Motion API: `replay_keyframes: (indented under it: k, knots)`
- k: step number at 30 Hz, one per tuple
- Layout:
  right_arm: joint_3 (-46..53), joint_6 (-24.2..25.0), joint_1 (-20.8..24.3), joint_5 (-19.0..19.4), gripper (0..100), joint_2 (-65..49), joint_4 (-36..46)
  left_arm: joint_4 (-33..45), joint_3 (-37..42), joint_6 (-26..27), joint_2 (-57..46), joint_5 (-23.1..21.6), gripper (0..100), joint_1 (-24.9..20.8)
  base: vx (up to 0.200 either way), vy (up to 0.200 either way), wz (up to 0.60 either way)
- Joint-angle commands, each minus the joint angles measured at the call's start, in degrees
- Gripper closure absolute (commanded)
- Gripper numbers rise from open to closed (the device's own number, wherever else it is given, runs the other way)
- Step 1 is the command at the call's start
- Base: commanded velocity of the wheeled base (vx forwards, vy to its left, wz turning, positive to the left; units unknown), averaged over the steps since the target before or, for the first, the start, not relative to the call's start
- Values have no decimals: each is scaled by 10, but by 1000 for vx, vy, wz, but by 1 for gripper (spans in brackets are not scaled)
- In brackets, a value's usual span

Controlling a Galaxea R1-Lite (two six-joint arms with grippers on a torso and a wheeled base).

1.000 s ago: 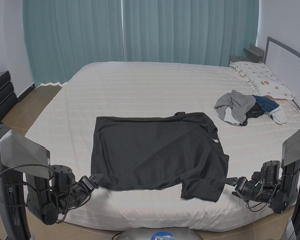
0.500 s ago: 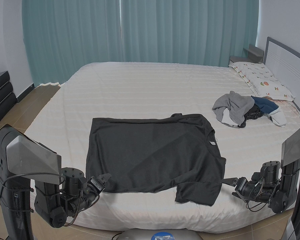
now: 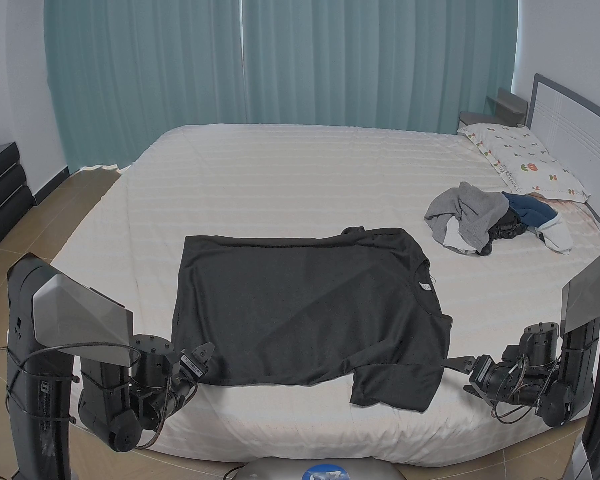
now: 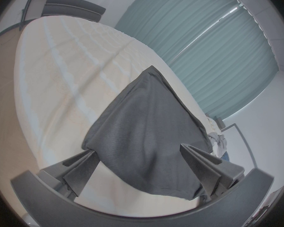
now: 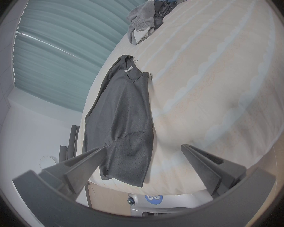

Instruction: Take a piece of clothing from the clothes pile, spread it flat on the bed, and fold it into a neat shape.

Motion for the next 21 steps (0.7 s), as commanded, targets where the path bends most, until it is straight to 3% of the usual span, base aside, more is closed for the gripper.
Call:
replay_keyframes:
  k: [1, 6, 9, 21]
  knots:
    - [1, 0, 0, -1, 0, 3, -8, 0, 14, 17, 10, 15, 0, 5, 0, 0, 0]
    - [3, 0, 0, -1, 0, -3, -9, 0, 20, 84, -15, 39, 0, 57, 0, 0, 0]
    - [3, -1, 0, -2, 0, 0, -8, 1, 23, 93, -31, 38, 0, 76, 0, 0, 0]
    - [5, -1, 2, 1, 0, 4, -8, 0, 45, 97, 0, 33, 0, 57, 0, 0, 0]
